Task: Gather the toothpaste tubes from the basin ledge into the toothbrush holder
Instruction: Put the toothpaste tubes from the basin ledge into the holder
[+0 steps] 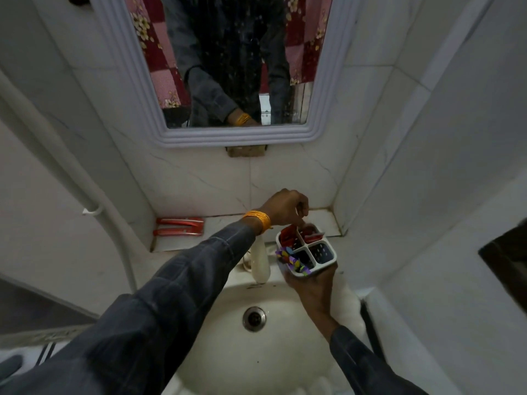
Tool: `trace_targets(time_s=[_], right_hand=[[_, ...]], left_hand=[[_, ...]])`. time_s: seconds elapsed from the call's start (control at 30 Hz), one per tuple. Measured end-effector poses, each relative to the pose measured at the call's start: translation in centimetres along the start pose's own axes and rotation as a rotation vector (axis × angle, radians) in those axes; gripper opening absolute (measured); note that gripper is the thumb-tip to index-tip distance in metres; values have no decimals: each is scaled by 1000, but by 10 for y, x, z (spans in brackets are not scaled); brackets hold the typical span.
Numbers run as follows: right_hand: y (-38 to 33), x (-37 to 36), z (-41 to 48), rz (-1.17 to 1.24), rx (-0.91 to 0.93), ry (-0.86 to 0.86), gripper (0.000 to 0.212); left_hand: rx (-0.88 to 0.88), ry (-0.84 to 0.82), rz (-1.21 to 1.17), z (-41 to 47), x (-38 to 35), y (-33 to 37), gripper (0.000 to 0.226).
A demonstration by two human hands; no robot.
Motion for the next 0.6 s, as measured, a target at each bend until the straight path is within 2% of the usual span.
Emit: trace_targets(time_s=[0.07, 0.17, 0.27, 0.4, 0.47, 0.6], right_hand=[[-1, 0, 1, 14, -2, 2, 113], [-2, 2, 2, 33, -16, 21, 109], [-3, 1, 0, 50, -6, 30, 105], [0, -1, -2, 46, 13, 20, 111], [2, -3, -2, 51, 8, 7, 114], [-5, -4, -5, 59, 5, 40, 110]], left_hand=[[10, 42, -52, -7, 10, -8, 24], [91, 200, -102, -33, 34, -49, 19], [330, 385, -27, -84, 55, -132, 15], [634, 333, 117, -156, 51, -234, 31], [727, 348, 161, -184, 48, -265, 34], [701, 381, 270, -192, 43, -272, 38]])
Point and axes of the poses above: each hand's wrist, its own z-axis towards the middle knuckle, its own x-axis out of the back of the hand, y = z × x, the point moved 9 cm from there along z, towards the middle knuckle, and after that the axes turned 6 degrees about -z, right-handed, at the moved point
